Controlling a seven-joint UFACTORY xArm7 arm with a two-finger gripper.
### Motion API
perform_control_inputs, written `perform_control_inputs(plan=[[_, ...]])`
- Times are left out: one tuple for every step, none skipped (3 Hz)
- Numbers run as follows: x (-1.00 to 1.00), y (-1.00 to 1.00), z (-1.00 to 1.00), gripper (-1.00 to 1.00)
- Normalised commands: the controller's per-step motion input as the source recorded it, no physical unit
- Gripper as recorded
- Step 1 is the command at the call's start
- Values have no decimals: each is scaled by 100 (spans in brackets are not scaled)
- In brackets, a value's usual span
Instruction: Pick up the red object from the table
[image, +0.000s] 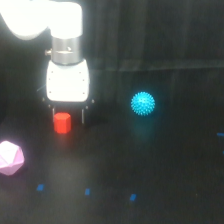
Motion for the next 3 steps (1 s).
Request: perform_control_inputs(plan=[[12, -4, -26, -48], [-66, -57, -17, -78], [16, -11, -34, -92]])
